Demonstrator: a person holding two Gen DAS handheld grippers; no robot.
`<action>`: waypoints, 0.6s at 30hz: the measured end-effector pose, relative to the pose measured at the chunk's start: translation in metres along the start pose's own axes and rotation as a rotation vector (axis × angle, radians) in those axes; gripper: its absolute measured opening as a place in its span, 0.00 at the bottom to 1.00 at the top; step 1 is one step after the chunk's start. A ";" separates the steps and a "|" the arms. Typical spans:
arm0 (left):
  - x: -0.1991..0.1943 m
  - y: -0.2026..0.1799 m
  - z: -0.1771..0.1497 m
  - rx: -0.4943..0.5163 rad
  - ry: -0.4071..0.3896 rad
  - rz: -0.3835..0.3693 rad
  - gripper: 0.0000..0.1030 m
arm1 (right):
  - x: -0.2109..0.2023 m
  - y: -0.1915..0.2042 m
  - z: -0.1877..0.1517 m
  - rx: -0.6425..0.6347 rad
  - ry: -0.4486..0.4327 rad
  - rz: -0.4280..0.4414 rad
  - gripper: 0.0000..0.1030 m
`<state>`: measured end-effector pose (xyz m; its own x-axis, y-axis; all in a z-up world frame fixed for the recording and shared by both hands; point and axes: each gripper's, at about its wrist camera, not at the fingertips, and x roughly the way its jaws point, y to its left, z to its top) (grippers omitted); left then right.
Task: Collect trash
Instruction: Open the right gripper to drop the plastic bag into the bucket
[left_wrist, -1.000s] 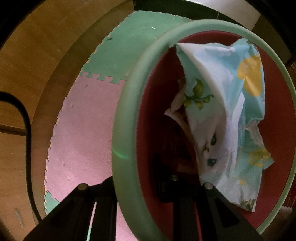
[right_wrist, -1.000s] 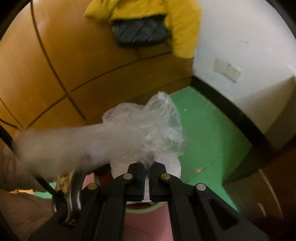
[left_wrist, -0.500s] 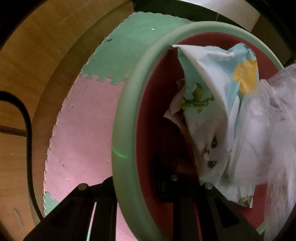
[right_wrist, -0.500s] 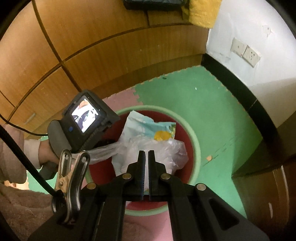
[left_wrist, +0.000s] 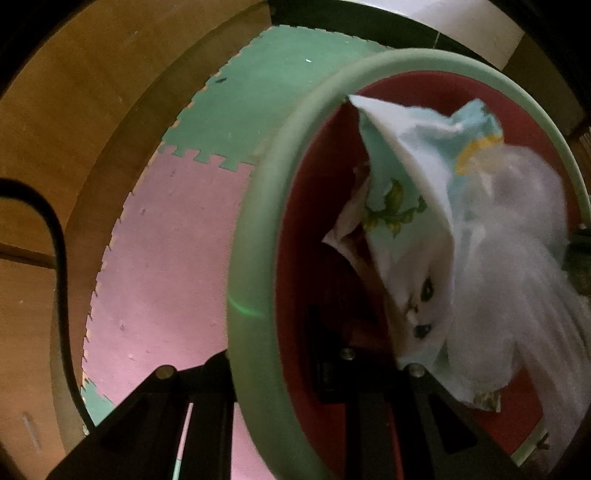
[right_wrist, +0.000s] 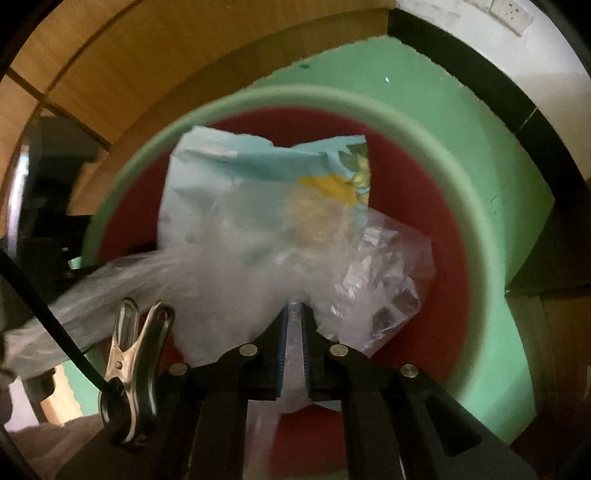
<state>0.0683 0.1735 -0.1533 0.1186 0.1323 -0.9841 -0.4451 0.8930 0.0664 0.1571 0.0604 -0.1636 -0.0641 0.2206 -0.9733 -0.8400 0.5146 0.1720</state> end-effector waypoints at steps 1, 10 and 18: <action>0.000 0.000 0.000 -0.002 -0.001 -0.002 0.17 | 0.004 0.000 0.001 0.007 0.010 0.001 0.08; -0.001 -0.002 -0.001 -0.007 -0.002 0.000 0.17 | 0.040 -0.003 0.015 -0.001 0.082 -0.059 0.08; 0.000 -0.003 -0.002 -0.017 -0.001 0.007 0.17 | 0.039 -0.007 0.016 0.030 0.100 -0.052 0.08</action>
<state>0.0680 0.1699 -0.1536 0.1168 0.1389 -0.9834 -0.4608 0.8847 0.0702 0.1694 0.0788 -0.2007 -0.0757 0.1096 -0.9911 -0.8271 0.5482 0.1238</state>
